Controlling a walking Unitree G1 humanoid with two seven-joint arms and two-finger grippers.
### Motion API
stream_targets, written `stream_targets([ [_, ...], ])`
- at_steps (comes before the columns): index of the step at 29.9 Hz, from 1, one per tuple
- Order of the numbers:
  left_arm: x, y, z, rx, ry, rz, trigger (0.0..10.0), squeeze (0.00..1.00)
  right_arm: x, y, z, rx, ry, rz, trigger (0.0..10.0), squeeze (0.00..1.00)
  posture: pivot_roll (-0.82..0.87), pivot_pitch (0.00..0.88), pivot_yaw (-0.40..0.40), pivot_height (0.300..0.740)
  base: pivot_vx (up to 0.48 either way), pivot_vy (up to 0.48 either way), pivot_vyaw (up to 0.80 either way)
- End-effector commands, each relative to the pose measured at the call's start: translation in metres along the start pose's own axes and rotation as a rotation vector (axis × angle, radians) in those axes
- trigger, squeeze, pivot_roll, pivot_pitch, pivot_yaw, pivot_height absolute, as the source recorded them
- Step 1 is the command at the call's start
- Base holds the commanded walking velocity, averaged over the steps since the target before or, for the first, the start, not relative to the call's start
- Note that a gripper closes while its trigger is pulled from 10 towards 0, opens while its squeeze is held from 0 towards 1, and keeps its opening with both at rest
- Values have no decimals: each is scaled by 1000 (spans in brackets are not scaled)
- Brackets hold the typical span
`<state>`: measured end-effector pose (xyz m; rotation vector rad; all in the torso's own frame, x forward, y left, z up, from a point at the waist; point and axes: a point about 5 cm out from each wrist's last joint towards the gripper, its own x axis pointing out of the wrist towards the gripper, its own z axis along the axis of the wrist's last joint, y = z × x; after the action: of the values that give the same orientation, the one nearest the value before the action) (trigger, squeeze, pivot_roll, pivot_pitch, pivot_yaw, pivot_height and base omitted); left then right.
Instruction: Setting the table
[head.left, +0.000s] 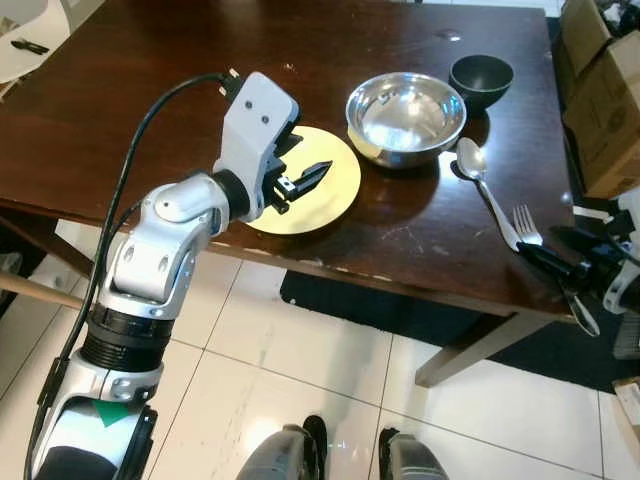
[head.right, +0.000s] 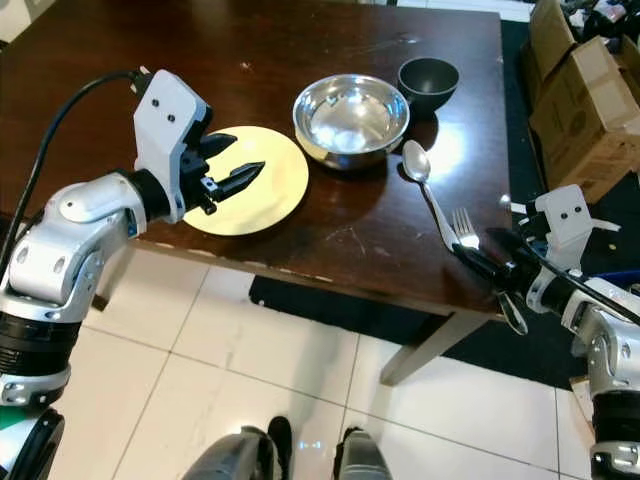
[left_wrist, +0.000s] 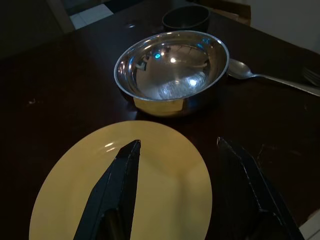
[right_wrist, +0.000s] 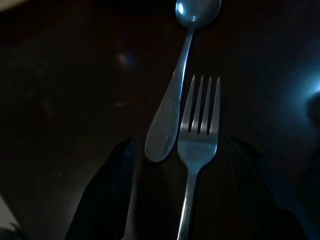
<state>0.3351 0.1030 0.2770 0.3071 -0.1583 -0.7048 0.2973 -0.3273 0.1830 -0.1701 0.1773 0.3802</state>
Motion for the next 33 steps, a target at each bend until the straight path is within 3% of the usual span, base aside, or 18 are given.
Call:
stream_targets([
  [1, -5, 0, -4, -12, 19, -10, 10000, 0, 3, 4, -16, 24, 46, 20, 10000, 0, -38, 225, 193, 740, 0, 0, 0],
  [8, -4, 0, -4, -13, 26, -13, 10000, 0, 2, 11, -39, 18, 145, 71, 10000, 0, -39, 225, 194, 740, 0, 0, 0],
  [9, -4, -1, -4, -14, 26, -14, 10000, 0, 2, 12, -45, 0, 176, 77, 9490, 0, -41, 223, 195, 740, 0, 0, 0],
  [10, -4, -1, -4, -15, 26, -14, 10000, 0, 2, 11, -47, -2, 187, 68, 2588, 0, -42, 222, 194, 740, 0, 0, 0],
  [11, -4, -1, -4, -15, 26, -14, 10000, 0, 2, 11, -47, -2, 187, 68, 2588, 0, -42, 222, 194, 740, 0, 0, 0],
  [12, -3, -2, -3, -16, 25, -15, 10000, 0, 2, 10, -50, 3, 194, 52, 0, 0, -44, 217, 193, 740, 0, 0, 0],
  [27, -1, -4, -3, -23, 14, -12, 10000, 0, 6, 6, -55, -29, 227, 31, 0, 0, -58, 200, 183, 740, 0, 0, 0],
  [33, 1, -5, -3, -25, 9, -10, 10000, 0, 10, 5, -48, -2, 162, 5, 0, 0, -65, 196, 177, 740, 0, 0, 0],
])
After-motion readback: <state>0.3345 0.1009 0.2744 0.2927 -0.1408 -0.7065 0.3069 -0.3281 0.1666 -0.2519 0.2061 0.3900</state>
